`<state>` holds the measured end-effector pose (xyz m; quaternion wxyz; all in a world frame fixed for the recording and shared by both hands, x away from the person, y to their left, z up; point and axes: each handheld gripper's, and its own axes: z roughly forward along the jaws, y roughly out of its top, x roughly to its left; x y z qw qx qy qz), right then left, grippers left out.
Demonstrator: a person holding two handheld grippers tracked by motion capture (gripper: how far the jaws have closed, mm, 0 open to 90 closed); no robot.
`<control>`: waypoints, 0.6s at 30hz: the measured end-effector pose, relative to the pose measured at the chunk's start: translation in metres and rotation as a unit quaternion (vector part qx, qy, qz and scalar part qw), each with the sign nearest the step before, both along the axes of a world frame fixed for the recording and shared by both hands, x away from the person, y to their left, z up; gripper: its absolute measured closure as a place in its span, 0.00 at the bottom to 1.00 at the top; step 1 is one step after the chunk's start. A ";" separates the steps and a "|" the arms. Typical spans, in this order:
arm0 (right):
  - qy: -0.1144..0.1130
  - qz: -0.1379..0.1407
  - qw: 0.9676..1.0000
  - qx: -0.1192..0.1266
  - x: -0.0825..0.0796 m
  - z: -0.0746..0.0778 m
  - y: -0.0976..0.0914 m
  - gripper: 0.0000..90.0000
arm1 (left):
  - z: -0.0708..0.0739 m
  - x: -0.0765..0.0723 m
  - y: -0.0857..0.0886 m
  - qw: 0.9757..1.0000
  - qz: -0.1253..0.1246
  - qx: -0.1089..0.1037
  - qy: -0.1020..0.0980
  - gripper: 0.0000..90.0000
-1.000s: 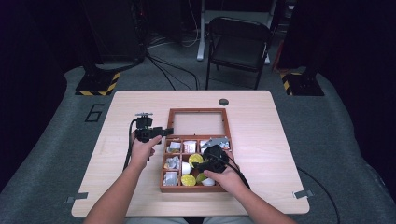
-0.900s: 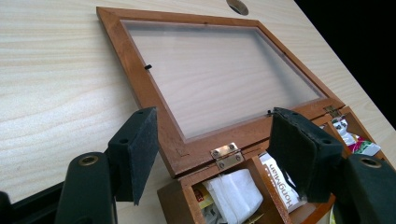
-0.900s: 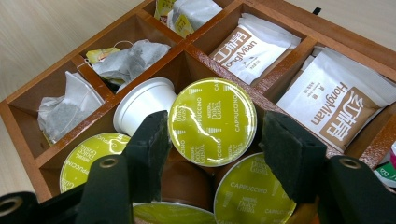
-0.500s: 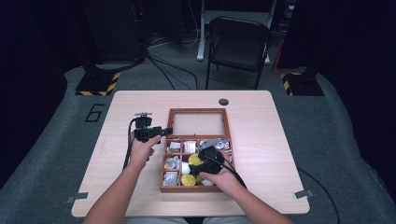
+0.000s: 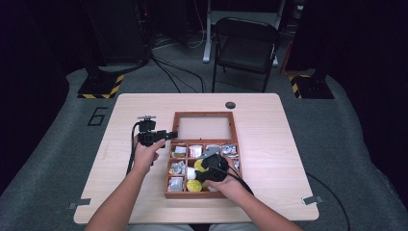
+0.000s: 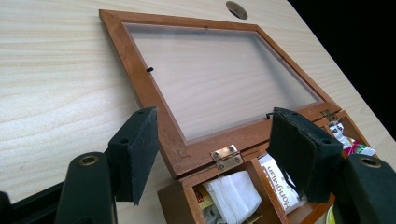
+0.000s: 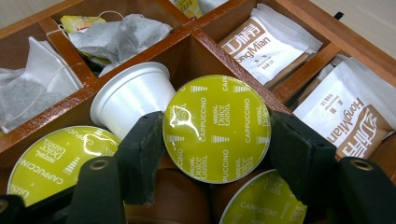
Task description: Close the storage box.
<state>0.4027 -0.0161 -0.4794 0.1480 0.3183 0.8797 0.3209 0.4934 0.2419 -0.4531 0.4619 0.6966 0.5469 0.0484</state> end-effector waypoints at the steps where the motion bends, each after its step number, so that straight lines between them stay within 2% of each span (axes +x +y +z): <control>1: -0.005 0.002 1.000 0.001 0.000 -0.001 0.000 0.40 | 0.000 0.000 0.000 1.000 0.000 0.000 0.000 0.37; 4: -0.003 0.003 1.000 0.000 0.000 0.000 0.000 0.40 | 0.000 0.000 0.000 1.000 0.007 -0.006 0.003 0.37; 13: -0.002 0.003 1.000 0.000 0.000 0.000 -0.001 0.41 | 0.000 0.001 0.004 1.000 0.010 -0.002 0.002 0.37; 18: 0.015 -0.004 1.000 0.024 0.003 0.002 -0.005 0.43 | 0.000 0.001 0.005 1.000 0.010 0.000 0.001 0.37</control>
